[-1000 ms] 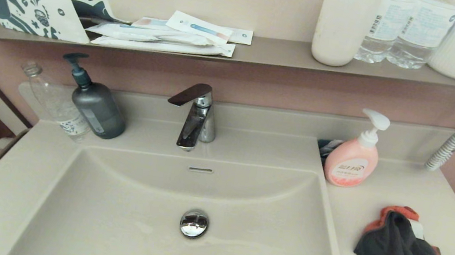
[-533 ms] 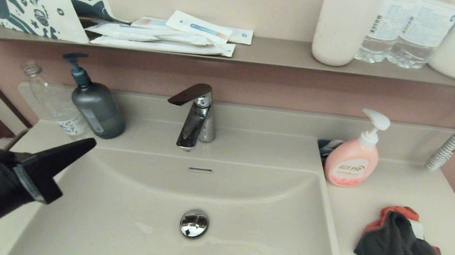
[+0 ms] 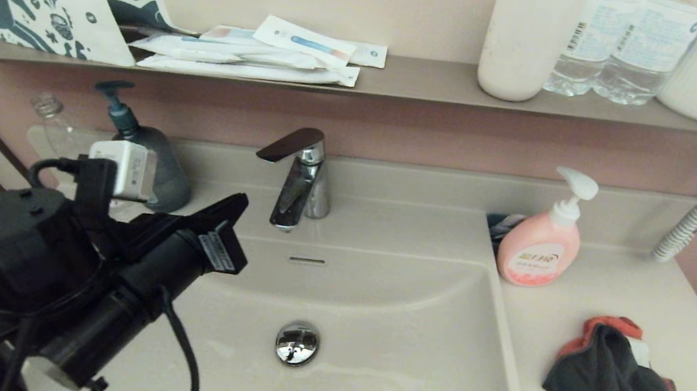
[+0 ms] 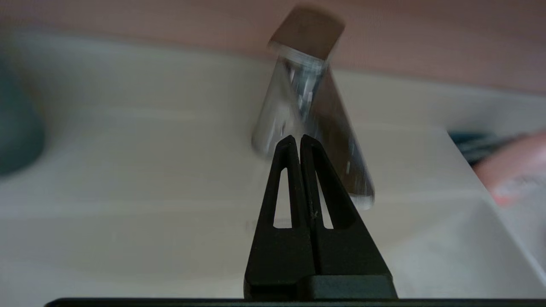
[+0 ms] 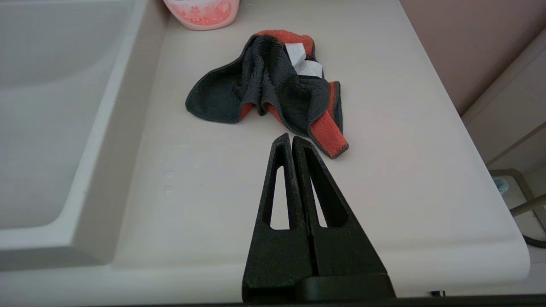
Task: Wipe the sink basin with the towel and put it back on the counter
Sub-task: Turn on the faucet
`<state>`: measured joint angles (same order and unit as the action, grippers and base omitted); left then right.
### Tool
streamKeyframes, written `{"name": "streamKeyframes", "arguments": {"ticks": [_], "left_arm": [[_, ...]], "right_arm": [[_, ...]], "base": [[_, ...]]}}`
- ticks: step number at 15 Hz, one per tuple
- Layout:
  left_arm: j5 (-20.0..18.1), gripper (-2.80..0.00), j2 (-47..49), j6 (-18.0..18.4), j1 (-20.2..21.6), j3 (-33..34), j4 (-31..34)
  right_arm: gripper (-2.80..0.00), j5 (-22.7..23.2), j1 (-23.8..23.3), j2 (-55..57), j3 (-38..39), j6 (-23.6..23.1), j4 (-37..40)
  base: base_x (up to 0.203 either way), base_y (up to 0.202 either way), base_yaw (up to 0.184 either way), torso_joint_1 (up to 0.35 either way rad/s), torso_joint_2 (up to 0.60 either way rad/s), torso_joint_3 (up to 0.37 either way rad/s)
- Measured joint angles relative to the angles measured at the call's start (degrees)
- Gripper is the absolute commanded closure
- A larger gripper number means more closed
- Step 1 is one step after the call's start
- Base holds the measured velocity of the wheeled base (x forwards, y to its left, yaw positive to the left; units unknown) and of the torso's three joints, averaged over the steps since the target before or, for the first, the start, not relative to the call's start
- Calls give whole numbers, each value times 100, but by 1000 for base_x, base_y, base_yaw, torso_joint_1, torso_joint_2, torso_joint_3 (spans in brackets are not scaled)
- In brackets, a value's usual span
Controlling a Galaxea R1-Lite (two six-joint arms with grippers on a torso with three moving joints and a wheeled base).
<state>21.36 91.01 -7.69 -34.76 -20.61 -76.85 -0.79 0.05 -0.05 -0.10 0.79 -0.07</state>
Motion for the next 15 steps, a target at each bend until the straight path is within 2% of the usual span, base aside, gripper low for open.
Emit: {"name": "streamKeyframes", "arguments": {"ticks": [1, 4, 8, 11, 15], "left_arm": [[72, 0, 223, 162, -27, -153, -238], [124, 0, 597, 482, -24, -567, -295], [210, 0, 917, 520, -14, -840, -325], [196, 0, 1034, 719, 186, -1074, -331], [179, 0, 1067, 782, 407, -1263, -333]], "right_arm": [[0, 1, 0, 0, 0, 0, 0], [0, 1, 2, 0, 0, 0, 0], [0, 2, 2, 0, 0, -2, 0], [0, 0, 2, 0, 0, 0, 0], [0, 2, 0, 0, 0, -2, 0]], "base": [[0, 0, 0, 0, 0, 0], [0, 0, 0, 0, 0, 0], [0, 0, 0, 0, 0, 0], [0, 0, 0, 0, 0, 0], [0, 0, 0, 0, 0, 0]]}}
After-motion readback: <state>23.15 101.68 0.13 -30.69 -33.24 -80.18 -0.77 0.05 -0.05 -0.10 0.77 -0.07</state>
